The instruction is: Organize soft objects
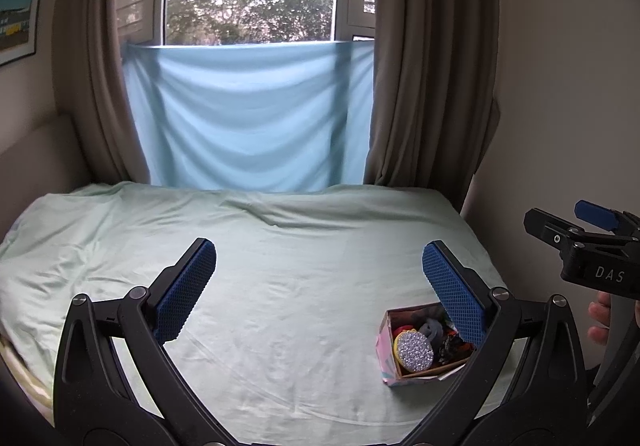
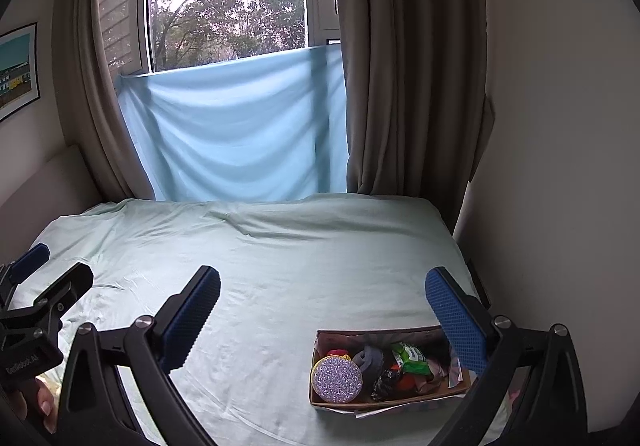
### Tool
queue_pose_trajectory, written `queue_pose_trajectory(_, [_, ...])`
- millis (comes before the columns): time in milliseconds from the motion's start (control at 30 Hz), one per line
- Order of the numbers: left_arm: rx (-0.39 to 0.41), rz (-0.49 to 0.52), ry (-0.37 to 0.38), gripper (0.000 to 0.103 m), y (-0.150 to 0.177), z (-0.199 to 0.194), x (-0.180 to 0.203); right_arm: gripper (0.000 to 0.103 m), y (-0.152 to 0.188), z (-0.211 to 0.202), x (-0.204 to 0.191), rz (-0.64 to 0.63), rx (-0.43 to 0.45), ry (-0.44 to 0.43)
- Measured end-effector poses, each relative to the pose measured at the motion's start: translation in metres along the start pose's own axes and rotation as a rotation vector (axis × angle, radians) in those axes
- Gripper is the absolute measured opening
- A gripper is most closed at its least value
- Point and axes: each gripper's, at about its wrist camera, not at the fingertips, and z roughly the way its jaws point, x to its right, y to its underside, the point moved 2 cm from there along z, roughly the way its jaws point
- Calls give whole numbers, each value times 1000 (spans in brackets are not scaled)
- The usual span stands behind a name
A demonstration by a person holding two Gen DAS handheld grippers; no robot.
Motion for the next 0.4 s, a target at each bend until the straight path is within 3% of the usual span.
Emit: queue_pose_trajectory(400, [-14,0,-17,103,0,8,-13,102,-1,5,-6,3,-7,-3])
